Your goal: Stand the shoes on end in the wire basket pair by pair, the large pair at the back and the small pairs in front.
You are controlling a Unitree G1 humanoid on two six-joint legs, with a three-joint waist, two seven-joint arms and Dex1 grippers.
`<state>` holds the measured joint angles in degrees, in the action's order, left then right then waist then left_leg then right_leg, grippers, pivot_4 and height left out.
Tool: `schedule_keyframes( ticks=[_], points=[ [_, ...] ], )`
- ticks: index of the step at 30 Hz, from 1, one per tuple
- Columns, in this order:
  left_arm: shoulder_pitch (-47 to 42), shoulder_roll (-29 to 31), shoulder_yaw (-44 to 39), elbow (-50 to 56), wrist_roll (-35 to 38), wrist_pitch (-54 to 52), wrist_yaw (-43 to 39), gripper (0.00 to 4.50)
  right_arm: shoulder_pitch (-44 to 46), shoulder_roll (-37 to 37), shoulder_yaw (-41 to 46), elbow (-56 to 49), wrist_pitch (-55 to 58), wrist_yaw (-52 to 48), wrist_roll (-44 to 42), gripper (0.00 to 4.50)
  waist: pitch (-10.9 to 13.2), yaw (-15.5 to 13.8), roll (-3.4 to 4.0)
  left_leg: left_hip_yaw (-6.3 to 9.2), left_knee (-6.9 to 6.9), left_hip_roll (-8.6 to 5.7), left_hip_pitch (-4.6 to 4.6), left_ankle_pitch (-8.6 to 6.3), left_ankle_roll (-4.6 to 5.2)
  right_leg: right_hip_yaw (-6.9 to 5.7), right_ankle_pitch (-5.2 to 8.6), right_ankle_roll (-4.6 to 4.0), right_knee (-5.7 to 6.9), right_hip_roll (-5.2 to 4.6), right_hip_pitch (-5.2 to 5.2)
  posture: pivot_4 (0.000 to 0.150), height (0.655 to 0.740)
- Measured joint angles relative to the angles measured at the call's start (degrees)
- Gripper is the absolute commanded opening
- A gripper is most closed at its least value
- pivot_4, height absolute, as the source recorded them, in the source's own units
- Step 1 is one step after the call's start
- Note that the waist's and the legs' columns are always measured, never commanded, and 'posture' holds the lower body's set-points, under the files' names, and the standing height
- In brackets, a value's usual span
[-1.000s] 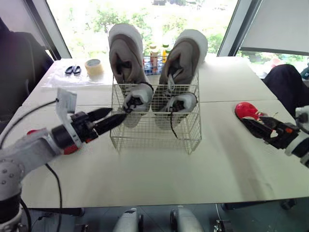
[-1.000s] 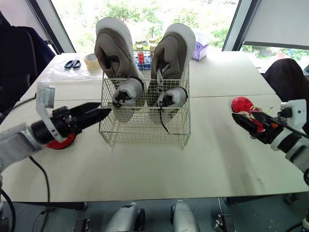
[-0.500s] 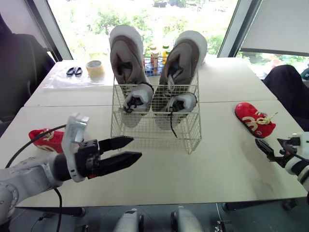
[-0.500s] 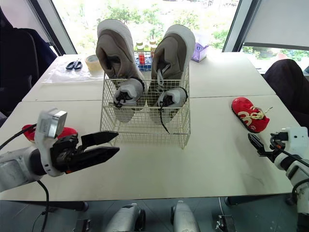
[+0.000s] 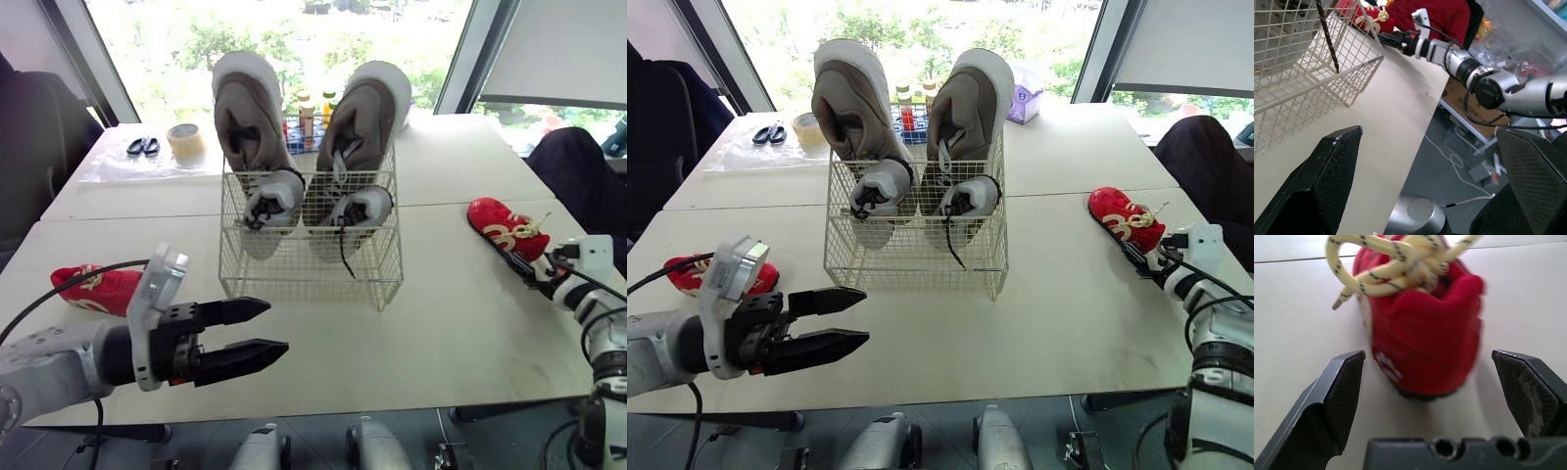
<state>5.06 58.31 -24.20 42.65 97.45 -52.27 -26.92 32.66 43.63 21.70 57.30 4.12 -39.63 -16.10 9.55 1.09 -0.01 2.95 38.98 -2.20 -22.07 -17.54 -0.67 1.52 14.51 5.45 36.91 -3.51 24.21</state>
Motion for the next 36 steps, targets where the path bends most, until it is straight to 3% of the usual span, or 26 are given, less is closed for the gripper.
schedule_keyframes(
  ticks=[3,8,10,16,19,23,29,32,36],
  points=[
    [0.31,0.17,-0.02,0.19,-0.24,0.34,0.46,4.47,1.82,-0.09,-0.60,3.48,-1.92,-1.52,0.25,4.50,0.00,-0.24,0.00,0.00,0.01,-0.02,-0.02,0.00,0.00,0.00,-0.01,0.01,-0.01,-0.04,0.00,0.150,0.7400],
    [1.34,0.17,0.01,0.22,-2.93,0.39,0.32,4.50,2.97,-0.08,-1.10,6.54,-4.60,-2.75,1.12,2.12,0.00,-0.10,0.01,0.00,0.00,-0.02,-0.01,0.00,0.00,0.00,0.00,0.01,0.00,-0.02,0.00,0.150,0.7400],
    [1.27,0.17,0.20,0.16,-3.99,0.39,-0.09,4.50,3.46,-0.08,-1.25,6.67,-5.23,-3.02,1.41,1.70,0.01,-0.05,0.02,0.01,0.00,-0.01,-0.01,0.00,0.00,0.00,-0.01,0.01,0.00,-0.01,0.00,0.150,0.7400],
    [-1.30,0.15,0.70,-2.38,-5.47,0.62,-0.83,4.50,3.22,-0.10,-0.89,6.81,-5.98,-2.50,1.28,1.68,0.02,-0.06,0.03,0.01,0.00,-0.02,-0.01,0.00,0.00,0.00,-0.01,0.02,0.00,-0.01,0.00,0.150,0.7400],
    [-5.23,1.68,0.60,-7.21,-2.96,0.37,0.35,4.50,2.20,0.00,1.14,2.13,-5.83,-1.22,-0.31,1.68,0.19,-0.23,0.28,0.01,0.03,-0.04,-0.07,0.00,0.00,-0.01,-0.08,0.14,0.05,-0.03,0.07,0.150,0.7400],
    [-14.69,4.06,-0.61,-17.17,4.74,0.26,0.84,4.50,4.63,3.13,5.57,-14.73,-2.37,2.25,-5.07,1.68,0.59,-0.16,1.00,-0.02,0.05,-0.12,-0.20,0.00,0.00,-0.04,-0.09,0.19,0.13,0.00,0.27,0.150,0.7400],
    [-33.03,3.56,3.81,-33.34,8.21,-1.17,4.31,4.50,18.17,10.35,5.65,-37.34,5.72,0.91,-11.75,1.68,0.68,-0.06,0.93,0.13,0.00,0.06,-0.20,0.02,-0.03,-0.13,-0.05,0.17,0.20,0.28,0.30,0.150,0.7400],
    [-42.33,2.49,6.04,-41.97,8.20,-2.96,5.81,4.50,22.81,10.04,0.39,-47.24,11.80,-2.46,-16.03,1.68,0.68,0.19,0.69,0.12,0.01,0.07,-0.19,0.03,-0.05,-0.10,-0.07,0.17,0.22,0.28,0.31,0.150,0.7400],
    [-56.08,-0.27,7.67,-53.89,11.03,-8.45,3.54,4.50,21.23,6.73,-11.75,-63.33,19.85,-10.37,-20.75,1.68,0.75,0.10,0.32,0.20,0.05,0.04,-0.26,0.04,-0.07,-0.16,-0.06,0.18,0.23,0.27,0.37,0.150,0.7400]
  ],
)
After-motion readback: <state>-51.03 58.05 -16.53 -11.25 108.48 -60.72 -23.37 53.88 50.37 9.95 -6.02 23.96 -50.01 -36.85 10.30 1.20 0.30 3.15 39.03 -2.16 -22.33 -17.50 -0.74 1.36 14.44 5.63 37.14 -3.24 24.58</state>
